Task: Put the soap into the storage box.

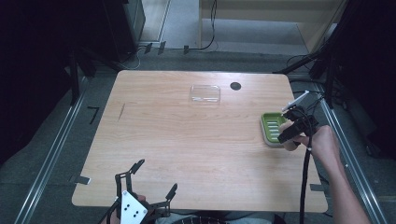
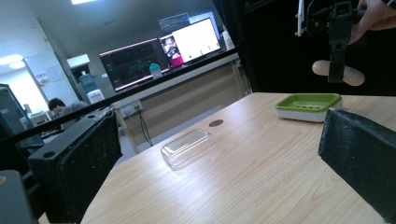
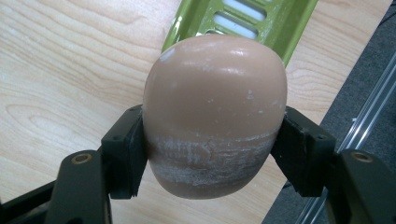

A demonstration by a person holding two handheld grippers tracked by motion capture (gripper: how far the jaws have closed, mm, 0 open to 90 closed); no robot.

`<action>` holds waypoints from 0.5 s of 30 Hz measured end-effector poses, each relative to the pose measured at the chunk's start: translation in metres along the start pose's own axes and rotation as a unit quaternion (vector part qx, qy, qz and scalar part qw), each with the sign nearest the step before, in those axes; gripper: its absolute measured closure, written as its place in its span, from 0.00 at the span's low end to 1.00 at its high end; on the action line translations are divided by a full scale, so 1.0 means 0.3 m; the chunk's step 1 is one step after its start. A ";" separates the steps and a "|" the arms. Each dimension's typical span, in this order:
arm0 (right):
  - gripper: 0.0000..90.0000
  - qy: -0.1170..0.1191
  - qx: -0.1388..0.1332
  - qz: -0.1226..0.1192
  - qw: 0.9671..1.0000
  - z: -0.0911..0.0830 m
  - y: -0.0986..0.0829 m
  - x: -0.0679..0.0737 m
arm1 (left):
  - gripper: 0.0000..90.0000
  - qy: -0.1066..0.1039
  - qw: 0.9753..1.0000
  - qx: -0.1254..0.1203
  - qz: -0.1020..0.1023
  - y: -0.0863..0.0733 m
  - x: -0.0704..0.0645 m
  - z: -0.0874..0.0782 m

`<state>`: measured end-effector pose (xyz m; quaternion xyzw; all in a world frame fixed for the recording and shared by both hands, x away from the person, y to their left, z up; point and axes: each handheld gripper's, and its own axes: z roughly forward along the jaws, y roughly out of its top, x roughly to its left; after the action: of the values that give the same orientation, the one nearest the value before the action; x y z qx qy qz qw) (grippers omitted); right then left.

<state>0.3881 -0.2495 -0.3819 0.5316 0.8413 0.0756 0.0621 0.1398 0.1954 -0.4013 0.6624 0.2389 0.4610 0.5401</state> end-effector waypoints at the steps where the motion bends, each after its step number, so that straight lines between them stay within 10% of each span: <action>1: 0.38 -0.001 -0.002 0.002 1.000 -0.001 0.003 -0.001 | 0.00 0.000 1.000 0.000 0.000 0.000 0.000 0.000; 15: 0.38 0.000 -0.013 0.007 1.000 -0.010 0.036 -0.018 | 0.00 -0.002 1.000 0.001 0.002 0.001 -0.001 0.004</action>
<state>0.3993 -0.2501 -0.3769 0.5366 0.8366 0.0868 0.0680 0.1407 0.1944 -0.4012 0.6642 0.2371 0.4602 0.5393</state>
